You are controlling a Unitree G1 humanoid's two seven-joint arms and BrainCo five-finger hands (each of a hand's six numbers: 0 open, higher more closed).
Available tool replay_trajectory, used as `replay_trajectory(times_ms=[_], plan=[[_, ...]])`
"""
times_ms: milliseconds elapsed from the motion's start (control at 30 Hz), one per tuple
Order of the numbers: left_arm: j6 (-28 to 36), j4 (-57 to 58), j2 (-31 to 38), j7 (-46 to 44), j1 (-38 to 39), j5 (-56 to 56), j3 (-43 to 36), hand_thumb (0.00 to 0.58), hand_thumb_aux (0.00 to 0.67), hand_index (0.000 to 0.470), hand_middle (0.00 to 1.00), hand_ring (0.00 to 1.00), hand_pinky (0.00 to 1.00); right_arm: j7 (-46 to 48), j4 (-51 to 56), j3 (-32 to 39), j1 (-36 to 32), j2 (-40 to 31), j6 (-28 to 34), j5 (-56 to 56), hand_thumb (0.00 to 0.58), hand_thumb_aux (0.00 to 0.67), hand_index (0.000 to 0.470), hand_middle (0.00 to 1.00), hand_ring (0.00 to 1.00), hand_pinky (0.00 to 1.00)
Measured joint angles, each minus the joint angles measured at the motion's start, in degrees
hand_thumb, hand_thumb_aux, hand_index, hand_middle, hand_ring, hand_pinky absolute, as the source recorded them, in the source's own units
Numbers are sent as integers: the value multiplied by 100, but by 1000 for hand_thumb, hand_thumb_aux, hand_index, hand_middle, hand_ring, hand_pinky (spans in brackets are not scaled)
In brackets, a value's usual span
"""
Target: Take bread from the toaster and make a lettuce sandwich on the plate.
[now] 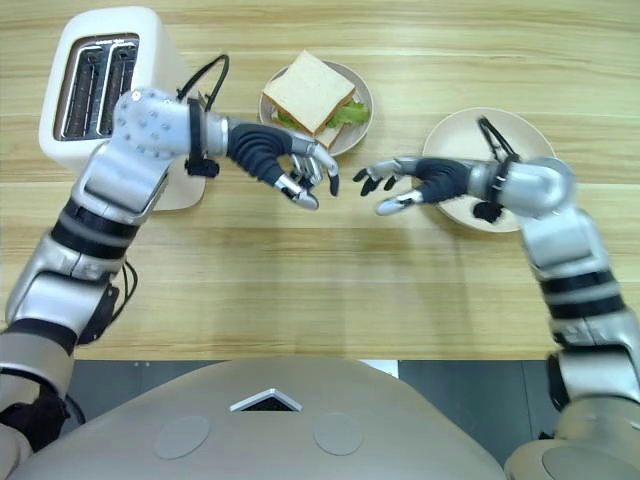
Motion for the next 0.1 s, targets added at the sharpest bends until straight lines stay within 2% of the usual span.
replay_trajectory(times_ms=[100], plan=[[13, -255, -557, 77, 224, -1146, 592, 0, 0, 0, 0, 0, 0, 68, -71, -1089, -355, 90, 6, 1297, 0, 0, 0, 0, 0, 0]])
